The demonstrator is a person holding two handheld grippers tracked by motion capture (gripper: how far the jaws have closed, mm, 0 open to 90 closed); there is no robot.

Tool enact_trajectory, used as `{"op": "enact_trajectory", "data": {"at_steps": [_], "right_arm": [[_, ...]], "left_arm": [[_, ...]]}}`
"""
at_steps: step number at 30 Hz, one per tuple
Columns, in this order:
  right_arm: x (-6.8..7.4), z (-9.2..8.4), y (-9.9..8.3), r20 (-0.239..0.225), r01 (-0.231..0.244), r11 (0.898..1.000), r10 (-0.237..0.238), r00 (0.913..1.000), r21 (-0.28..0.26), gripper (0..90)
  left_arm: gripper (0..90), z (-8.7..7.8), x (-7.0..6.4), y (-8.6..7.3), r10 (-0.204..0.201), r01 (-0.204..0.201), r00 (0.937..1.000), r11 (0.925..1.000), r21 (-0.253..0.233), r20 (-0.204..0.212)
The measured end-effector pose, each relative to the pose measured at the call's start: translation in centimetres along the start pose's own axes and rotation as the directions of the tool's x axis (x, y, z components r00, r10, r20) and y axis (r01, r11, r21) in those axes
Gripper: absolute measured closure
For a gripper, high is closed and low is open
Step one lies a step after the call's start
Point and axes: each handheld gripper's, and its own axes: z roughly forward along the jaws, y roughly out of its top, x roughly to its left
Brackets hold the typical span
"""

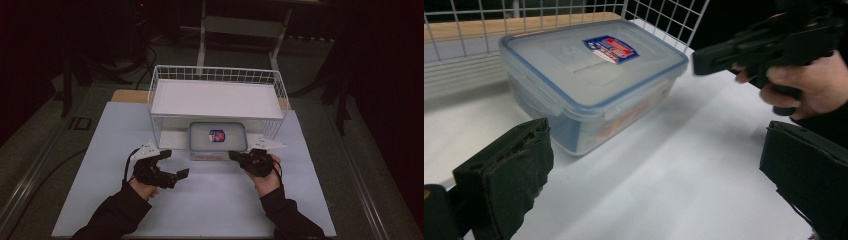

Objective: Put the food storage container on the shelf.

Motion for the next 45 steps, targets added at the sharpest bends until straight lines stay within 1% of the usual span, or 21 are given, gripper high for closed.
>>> {"op": "enact_trajectory", "data": {"at_steps": [2, 4, 5, 9, 12, 13, 14, 18, 19, 20, 22, 23, 24, 27, 30, 32, 36, 38, 39, 44, 45], "right_arm": [[0.2, 0.6, -0.3, -0.006, -0.004, 1.000, 0.004, 1.0000, 0.015, 89.8], [0.3, 1.1, -0.6, -0.018, -0.018, 0.999, 0.019, 0.9997, 0.030, 89.8], [0.4, 1.4, -0.7, -0.022, -0.019, 0.999, 0.020, 0.9996, 0.039, 89.8], [0.7, 2.6, -1.0, -0.026, -0.003, 0.998, 0.005, 0.9996, 0.067, 89.8], [0.9, 3.6, -1.2, -0.024, 0.008, 0.996, -0.006, 0.9997, 0.085, 89.8], [0.9, 3.9, -1.2, -0.020, 0.011, 0.996, -0.010, 0.9998, 0.086, 89.8], [0.7, 4.3, -1.2, -0.018, 0.003, 0.996, -0.002, 0.9998, 0.090, 89.8], [0.3, 5.0, -1.1, 0.004, 0.004, 0.995, -0.005, 1.0000, 0.099, 89.8], [0.3, 5.0, -1.1, 0.004, 0.004, 0.995, -0.005, 1.0000, 0.099, 89.8], [0.1, 5.4, -1.1, 0.014, -0.006, 0.995, 0.005, 0.9999, 0.101, 89.8], [0.0, 5.6, -1.1, 0.014, -0.016, 0.995, 0.015, 0.9998, 0.096, 89.8], [0.0, 5.6, -1.1, 0.014, -0.016, 0.995, 0.015, 0.9998, 0.096, 89.8], [-0.1, 5.8, -0.9, 0.025, -0.007, 0.996, 0.004, 0.9997, 0.091, 89.8], [-0.3, 6.1, -0.7, 0.034, -0.009, 0.996, 0.006, 0.9994, 0.090, 89.8], [-0.8, 6.4, -0.4, 0.047, -0.027, 0.996, 0.023, 0.9986, 0.085, 89.8], [-1.0, 6.7, -0.2, 0.066, -0.027, 0.996, 0.021, 0.9976, 0.080, 89.8], [-1.6, 7.1, 0.2, 0.082, -0.042, 0.997, 0.036, 0.9960, 0.071, 89.8], [-1.9, 7.4, 0.5, 0.099, -0.035, 0.997, 0.028, 0.9947, 0.070, 89.8], [-2.0, 7.5, 0.5, 0.101, -0.045, 0.997, 0.038, 0.9941, 0.068, 89.8], [-2.6, 7.9, 1.0, 0.115, -0.049, 0.997, 0.041, 0.9925, 0.062, 89.8], [-2.7, 8.0, 1.1, 0.116, -0.056, 0.997, 0.049, 0.9920, 0.060, 89.7]], "left_arm": [[0.2, -0.1, -0.4, -0.3, 0.010, -0.010, 0.9999, 0.9999, 0.000, -0.003], [0.0, -0.3, -0.6, -0.6, 0.017, -0.017, 0.9999, 0.9999, -0.004, -0.003], [0.0, -0.3, -0.6, -0.8, 0.019, -0.019, 0.9997, 0.9998, -0.005, -0.013], [0.0, -0.4, -0.5, -1.3, 0.020, -0.020, 0.9993, 0.9998, -0.008, -0.030], [0.0, -0.4, -0.3, -1.5, 0.016, -0.017, 0.9992, 0.9998, -0.009, -0.037], [0.0, -0.4, -0.2, -1.7, 0.009, -0.010, 0.9994, 0.9999, -0.014, -0.035], [0.0, -0.4, -0.2, -1.7, 0.008, -0.008, 0.9993, 0.9999, -0.012, -0.035], [0.0, -0.2, -0.2, -2.0, 0.013, -0.013, 0.9992, 0.9999, -0.003, -0.037], [0.0, -0.2, -0.2, -2.0, 0.013, -0.013, 0.9992, 0.9999, -0.003, -0.037], [0.0, -0.1, -0.2, -2.1, 0.018, -0.019, 0.9990, 0.9998, -0.009, -0.041], [0.0, -0.1, -0.2, -2.1, 0.023, -0.024, 0.9986, 0.9996, -0.016, -0.047], [0.0, -0.1, -0.2, -2.1, 0.023, -0.024, 0.9986, 0.9996, -0.016, -0.047], [0.0, -0.1, -0.1, -2.1, 0.021, -0.022, 0.9987, 0.9995, -0.021, -0.046], [0.0, 0.0, -0.1, -2.1, 0.029, -0.030, 0.9981, 0.9993, -0.022, -0.055], [0.0, 0.1, -0.2, -2.2, 0.026, -0.027, 0.9985, 0.9994, -0.023, -0.049], [0.0, 0.1, -0.2, -2.2, 0.029, -0.030, 0.9985, 0.9993, -0.021, -0.047], [0.0, 0.2, -0.1, -2.3, 0.025, -0.026, 0.9987, 0.9994, -0.023, -0.045], [0.0, 0.2, -0.1, -2.3, 0.024, -0.025, 0.9987, 0.9995, -0.021, -0.044], [0.0, 0.2, -0.1, -2.4, 0.025, -0.026, 0.9987, 0.9994, -0.022, -0.044], [0.0, 0.2, -0.1, -2.4, 0.029, -0.030, 0.9987, 0.9994, -0.020, -0.043], [0.0, 0.2, -0.1, -2.4, 0.028, -0.029, 0.9987, 0.9994, -0.022, -0.042]]}}
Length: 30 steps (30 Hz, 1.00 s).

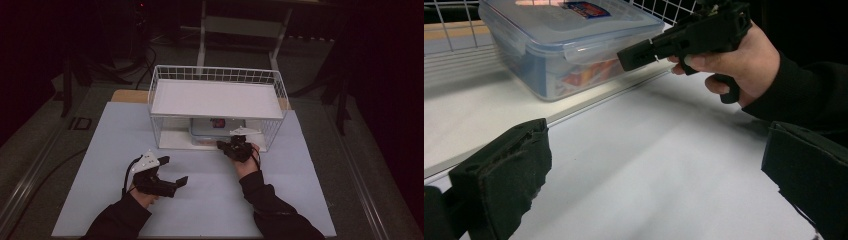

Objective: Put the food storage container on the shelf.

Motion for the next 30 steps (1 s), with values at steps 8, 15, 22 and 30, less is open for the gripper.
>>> {"op": "enact_trajectory", "data": {"at_steps": [8, 15, 22, 30], "right_arm": [[-0.6, 0.8, 0.8, 0.015, -0.012, 1.000, 0.012, 0.9998, -0.002, 89.7], [-0.5, 1.4, 1.3, 0.005, 0.016, 1.000, -0.016, 0.9999, 0.003, 89.7], [0.2, 0.8, 1.1, -0.013, 0.008, 1.000, -0.008, 0.9999, -0.005, 88.4], [1.0, -1.0, 0.6, -0.039, 0.036, 0.999, -0.037, 0.9985, -0.028, 62.4]], "left_arm": [[0.0, 0.0, 0.0, 0.0, 0.003, -0.003, 1.0000, 1.0000, -0.001, -0.001], [0.0, 0.0, 0.0, -0.1, 0.001, -0.001, 1.0000, 1.0000, 0.004, 0.001], [0.0, -0.1, 0.0, 0.0, 0.003, -0.003, 1.0000, 1.0000, -0.001, 0.003], [0.0, -0.3, -0.1, 0.1, 0.005, -0.005, 1.0000, 0.9999, -0.012, 0.000]]}}
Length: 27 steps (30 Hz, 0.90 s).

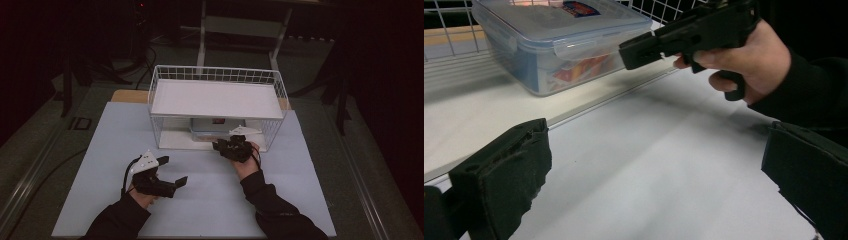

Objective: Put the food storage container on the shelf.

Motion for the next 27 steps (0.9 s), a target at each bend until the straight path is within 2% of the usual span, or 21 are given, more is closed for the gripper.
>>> {"op": "enact_trajectory", "data": {"at_steps": [2, 5, 7, 9, 12, 13, 21, 27], "right_arm": [[0.3, -0.4, -0.1, -0.020, 0.007, 1.000, -0.007, 0.9998, -0.010, 49.6], [0.9, -1.1, -0.2, -0.035, 0.018, 1.000, -0.018, 0.9992, -0.024, 39.2], [1.1, -1.7, -0.2, -0.068, -0.005, 1.000, 0.003, 0.9977, -0.028, 31.8], [1.4, -2.3, -0.2, -0.089, -0.001, 0.999, -0.003, 0.9961, -0.039, 22.6], [1.7, -3.3, -0.1, -0.109, -0.001, 0.998, -0.006, 0.9940, -0.064, 15.8], [2.0, -3.7, -0.2, -0.111, 0.015, 0.998, -0.022, 0.9936, -0.064, 13.9], [2.7, -6.1, -1.3, -0.107, 0.041, 0.994, -0.052, 0.9929, -0.101, 14.1], [2.5, -7.8, -2.3, -0.089, 0.050, 0.990, -0.062, 0.9941, -0.129, 14.2]], "left_arm": [[0.0, 0.0, 0.0, 0.0, 0.005, -0.005, 1.0000, 1.0000, 0.005, -0.001], [0.0, 0.0, -0.1, 0.1, 0.007, -0.007, 1.0000, 1.0000, 0.003, -0.001], [0.0, 0.0, -0.1, 0.1, 0.008, -0.008, 1.0000, 1.0000, -0.002, 0.001], [0.0, 0.0, -0.2, 0.1, 0.006, -0.006, 1.0000, 1.0000, 0.000, 0.001], [0.0, 0.0, -0.2, 0.0, 0.015, -0.015, 0.9999, 0.9999, 0.002, 0.003], [0.0, 0.0, -0.2, 0.0, 0.015, -0.015, 0.9999, 0.9999, 0.001, 0.005], [0.0, -0.1, -0.4, 0.1, 0.019, -0.019, 0.9998, 0.9998, -0.001, 0.007], [0.0, -0.3, -0.8, 0.3, 0.041, -0.040, 0.9992, 0.9992, -0.006, 0.007]]}}
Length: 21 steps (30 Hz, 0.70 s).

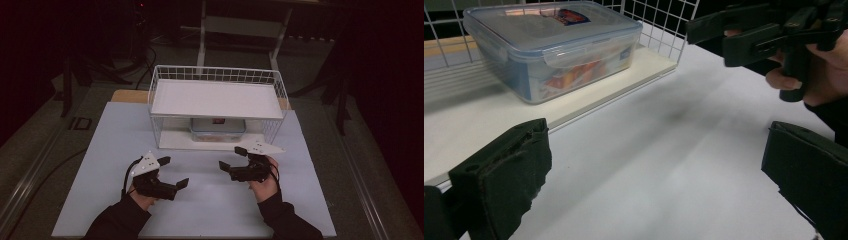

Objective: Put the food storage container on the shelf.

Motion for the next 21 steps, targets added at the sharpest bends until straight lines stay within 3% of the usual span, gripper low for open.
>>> {"op": "enact_trajectory", "data": {"at_steps": [12, 21], "right_arm": [[-0.2, -3.7, -1.7, 0.026, -0.010, 0.999, 0.011, 0.9996, -0.034, 14.2], [-0.4, -6.4, -2.9, 0.042, 0.005, 0.999, -0.003, 0.9991, -0.036, 14.2]], "left_arm": [[0.0, -1.0, -0.3, 0.0, 0.009, -0.009, 0.9995, 0.9999, -0.007, 0.031], [0.0, -2.6, -0.3, -0.7, 0.009, -0.009, 0.9999, 1.0000, 0.000, 0.011]]}}
